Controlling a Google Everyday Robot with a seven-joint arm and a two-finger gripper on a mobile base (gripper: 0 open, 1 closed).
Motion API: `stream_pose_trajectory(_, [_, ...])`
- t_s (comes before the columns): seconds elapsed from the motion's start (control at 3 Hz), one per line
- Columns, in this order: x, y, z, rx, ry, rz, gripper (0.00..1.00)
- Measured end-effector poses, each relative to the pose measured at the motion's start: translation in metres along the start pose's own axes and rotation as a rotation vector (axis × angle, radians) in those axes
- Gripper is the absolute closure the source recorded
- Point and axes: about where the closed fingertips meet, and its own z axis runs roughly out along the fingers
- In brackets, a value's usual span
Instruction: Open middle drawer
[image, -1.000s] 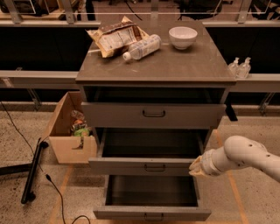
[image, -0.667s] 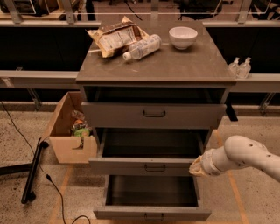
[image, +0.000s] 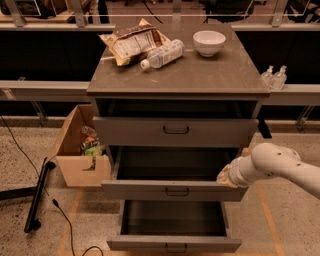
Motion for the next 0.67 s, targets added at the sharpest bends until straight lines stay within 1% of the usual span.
stream_pose_trajectory(0.33, [0.0, -0.049, 0.012, 0.058, 0.048, -0.033, 1.0])
stream_pose_trajectory(0.67, [-0.001, -0.071, 0.031, 0.099, 0.085, -0.066, 1.0])
